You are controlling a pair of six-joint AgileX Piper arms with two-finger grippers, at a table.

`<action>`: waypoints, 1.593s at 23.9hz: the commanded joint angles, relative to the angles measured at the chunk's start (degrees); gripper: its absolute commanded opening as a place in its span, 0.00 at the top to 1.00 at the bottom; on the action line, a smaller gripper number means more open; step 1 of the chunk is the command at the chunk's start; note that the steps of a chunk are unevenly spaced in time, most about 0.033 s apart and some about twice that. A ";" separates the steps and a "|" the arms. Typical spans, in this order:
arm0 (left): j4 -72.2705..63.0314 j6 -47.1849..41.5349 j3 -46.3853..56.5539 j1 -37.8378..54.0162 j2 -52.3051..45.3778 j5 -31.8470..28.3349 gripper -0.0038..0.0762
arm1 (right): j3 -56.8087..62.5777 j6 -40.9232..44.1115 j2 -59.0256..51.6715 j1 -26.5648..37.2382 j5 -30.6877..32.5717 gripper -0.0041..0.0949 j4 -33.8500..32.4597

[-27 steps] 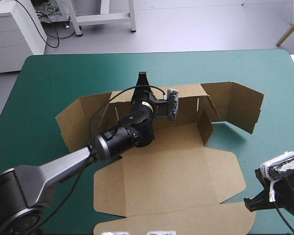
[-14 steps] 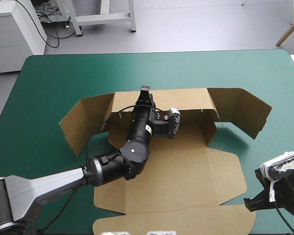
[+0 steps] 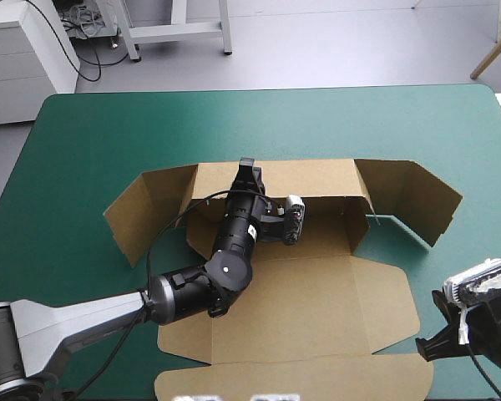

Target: Fold the box

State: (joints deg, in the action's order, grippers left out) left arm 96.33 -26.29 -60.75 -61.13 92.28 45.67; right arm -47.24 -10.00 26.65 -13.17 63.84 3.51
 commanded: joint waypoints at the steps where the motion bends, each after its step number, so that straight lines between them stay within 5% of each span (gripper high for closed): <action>1: 5.49 -0.70 -1.44 -0.47 -2.90 1.89 0.96 | -1.31 -0.06 0.59 0.31 -3.38 0.50 0.00; 3: 5.49 -0.70 -1.44 -0.47 -2.80 1.47 0.96 | -1.31 -0.06 0.83 0.31 -3.49 0.25 0.00; 7: 5.39 -0.70 -1.44 -0.47 -2.80 0.17 0.96 | -1.31 1.51 3.24 0.31 -4.74 0.07 -0.41; 13: 5.39 -0.73 -1.44 -0.47 -2.72 -1.66 0.96 | -4.23 10.00 15.77 0.31 -17.20 0.08 -9.02; 17: 5.39 -0.73 -1.44 -0.47 -2.72 -1.66 0.96 | -12.37 10.94 25.23 0.31 -17.19 0.08 -8.89; 27: 5.39 -0.71 -1.44 -0.47 -2.72 -1.66 0.96 | -43.37 9.43 51.18 0.31 -9.04 0.08 -11.57; 38: 5.39 -0.71 -1.44 -0.47 -2.72 -1.54 0.96 | -53.84 9.29 64.61 5.69 -3.69 0.08 -12.88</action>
State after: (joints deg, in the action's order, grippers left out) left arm 96.91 -26.68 -60.75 -61.13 92.05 43.12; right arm -98.58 0.00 91.51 -10.70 61.07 -9.77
